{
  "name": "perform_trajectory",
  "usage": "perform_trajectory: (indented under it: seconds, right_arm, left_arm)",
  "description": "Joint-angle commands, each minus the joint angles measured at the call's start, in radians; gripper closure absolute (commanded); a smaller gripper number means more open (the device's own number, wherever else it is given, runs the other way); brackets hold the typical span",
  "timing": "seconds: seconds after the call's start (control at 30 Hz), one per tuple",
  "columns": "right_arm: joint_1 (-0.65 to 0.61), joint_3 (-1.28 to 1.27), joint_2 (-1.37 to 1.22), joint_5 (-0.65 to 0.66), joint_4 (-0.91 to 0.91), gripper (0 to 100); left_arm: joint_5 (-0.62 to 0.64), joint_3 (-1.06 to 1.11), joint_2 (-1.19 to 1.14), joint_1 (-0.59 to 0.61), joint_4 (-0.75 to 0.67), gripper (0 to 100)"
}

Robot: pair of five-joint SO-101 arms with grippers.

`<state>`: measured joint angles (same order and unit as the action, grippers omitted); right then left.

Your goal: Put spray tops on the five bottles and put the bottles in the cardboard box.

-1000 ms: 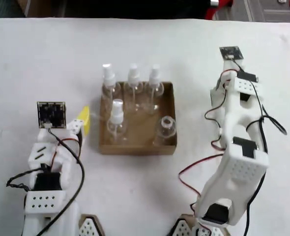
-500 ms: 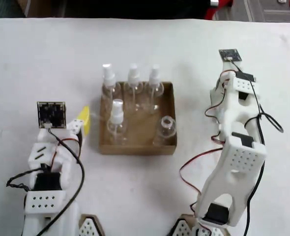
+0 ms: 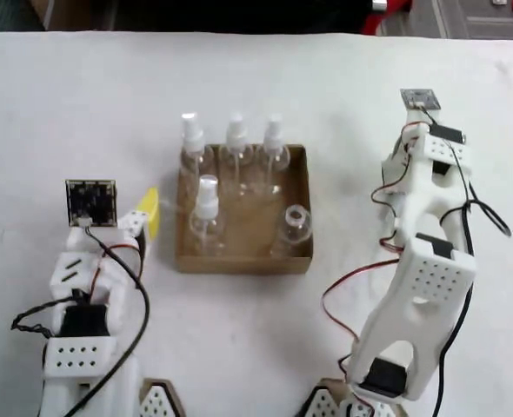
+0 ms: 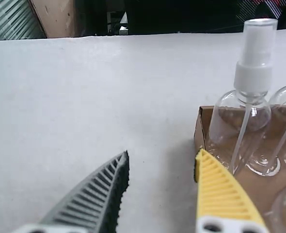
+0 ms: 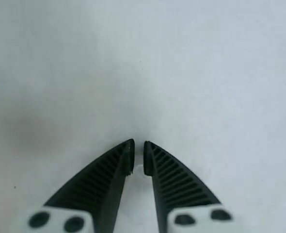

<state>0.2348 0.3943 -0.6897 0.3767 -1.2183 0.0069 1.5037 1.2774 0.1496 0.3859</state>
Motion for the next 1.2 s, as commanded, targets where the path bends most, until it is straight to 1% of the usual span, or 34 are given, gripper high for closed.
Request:
perform_trajectory:
  seconds: [0.0,0.17,0.3,0.4,0.47,0.6,0.73,0.83,0.87,1.03,1.17]
  right_arm:
    - [0.004,0.089,0.005,-0.009,-0.051,98.1]
    - [-0.001,0.15,0.005,-0.015,-0.11,96.7]
    - [0.004,0.187,0.008,-0.017,-0.134,87.7]
    - [-0.001,0.199,0.013,-0.009,-0.186,80.0]
    - [-0.004,0.199,0.015,-0.009,-0.209,77.8]
    - [0.005,0.201,0.015,-0.009,-0.229,80.9]
    - [0.018,0.242,0.013,-0.018,-0.303,85.8]
    - [0.018,0.253,0.004,-0.02,-0.317,87.0]
    - [0.018,0.252,0.001,-0.032,-0.309,86.8]
    - [0.022,0.259,-0.056,-0.176,-0.26,86.8]
    - [0.016,0.259,-0.111,-0.207,-0.231,86.8]
  left_arm:
    - [-0.011,-0.014,0.019,0.001,-0.028,79]
    - [-0.011,-0.014,0.019,0.001,-0.028,79]
    - [-0.011,-0.014,0.019,0.001,-0.028,79]
    - [-0.011,-0.015,0.019,0.001,-0.028,79]
    - [-0.011,-0.015,0.019,0.001,-0.028,79]
    - [-0.011,-0.015,0.019,0.001,-0.028,79]
    - [-0.011,-0.015,0.019,0.001,-0.028,79]
    - [-0.011,-0.015,0.019,0.001,-0.028,79]
    - [-0.011,-0.015,0.019,0.001,-0.028,79]
    - [-0.011,-0.015,0.019,0.001,-0.028,79]
    - [-0.011,-0.015,0.019,0.001,-0.028,79]
